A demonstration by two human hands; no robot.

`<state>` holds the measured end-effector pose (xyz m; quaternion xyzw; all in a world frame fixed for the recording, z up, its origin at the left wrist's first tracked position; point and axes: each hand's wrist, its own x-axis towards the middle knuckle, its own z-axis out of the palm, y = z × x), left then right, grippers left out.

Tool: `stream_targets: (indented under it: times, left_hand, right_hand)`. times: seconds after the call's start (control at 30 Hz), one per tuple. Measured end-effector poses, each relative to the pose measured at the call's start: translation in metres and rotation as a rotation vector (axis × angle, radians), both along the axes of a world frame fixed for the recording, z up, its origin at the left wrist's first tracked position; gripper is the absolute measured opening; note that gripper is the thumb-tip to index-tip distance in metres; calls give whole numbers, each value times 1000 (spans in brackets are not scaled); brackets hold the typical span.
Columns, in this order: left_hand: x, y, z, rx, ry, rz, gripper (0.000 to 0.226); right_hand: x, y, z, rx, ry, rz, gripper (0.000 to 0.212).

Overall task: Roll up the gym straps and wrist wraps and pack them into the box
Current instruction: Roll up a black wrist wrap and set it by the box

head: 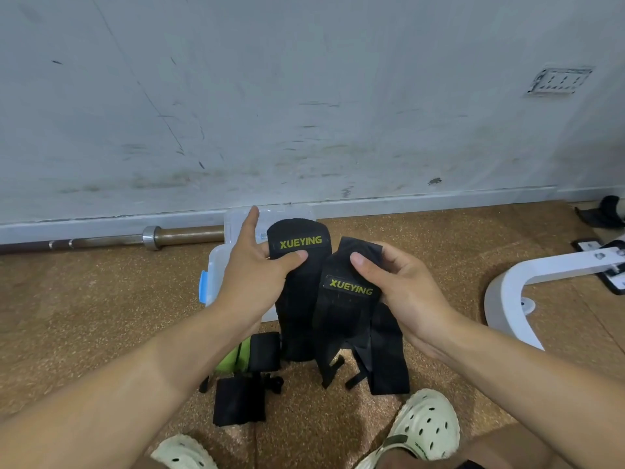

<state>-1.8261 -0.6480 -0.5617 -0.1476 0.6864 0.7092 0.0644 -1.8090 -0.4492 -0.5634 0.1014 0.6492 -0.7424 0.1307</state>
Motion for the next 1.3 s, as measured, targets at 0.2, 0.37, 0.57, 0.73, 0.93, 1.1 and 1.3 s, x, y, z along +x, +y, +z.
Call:
stream_targets:
  times: [0.2,0.37,0.57,0.73,0.93,1.1,1.3]
  left_hand:
    - [4,0,3,-135,70,-58,92]
    - [7,3,8,-131,106,-157,106]
    - [16,8,5,-193,129,-399,120]
    - [20,11,5,-214,116,-479,119]
    - [16,12,5,-265,204,-115,89]
    - [7,7,8,-50,66,-251,105]
    - [8,12,8,50,49,-258,89]
  right_hand:
    - [1,2,3,163,159,-28,33]
    - [-10,13,0,366,173,-165,22]
    - [-9,7,12,42,-10,-59,26]
    - [1,-1,10,70,118,36,30]
    - [2,-2,8,54,205,-12,10]
    - [2,-4,13,53,234,35,12]
    - [1,-3,16,88,258,31,12]
